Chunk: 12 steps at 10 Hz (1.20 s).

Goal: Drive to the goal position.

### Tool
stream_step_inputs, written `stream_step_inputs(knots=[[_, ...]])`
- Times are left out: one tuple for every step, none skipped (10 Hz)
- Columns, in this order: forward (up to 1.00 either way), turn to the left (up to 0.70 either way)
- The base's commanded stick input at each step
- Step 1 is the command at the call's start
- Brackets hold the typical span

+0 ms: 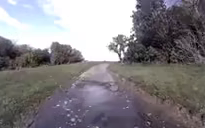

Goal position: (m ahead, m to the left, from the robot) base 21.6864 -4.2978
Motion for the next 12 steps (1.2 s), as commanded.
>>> stream_step_inputs(knots=[[0.7, 0.01], [0.7, 0.01], [0.7, 0.08], [0.7, 0.33], [0.7, 0.36], [0.7, 0.01], [0.7, 0.01], [0.7, 0.01], [0.7, 0.01], [0.7, 0.01], [0.7, 0.01], [0.7, 0.01]])
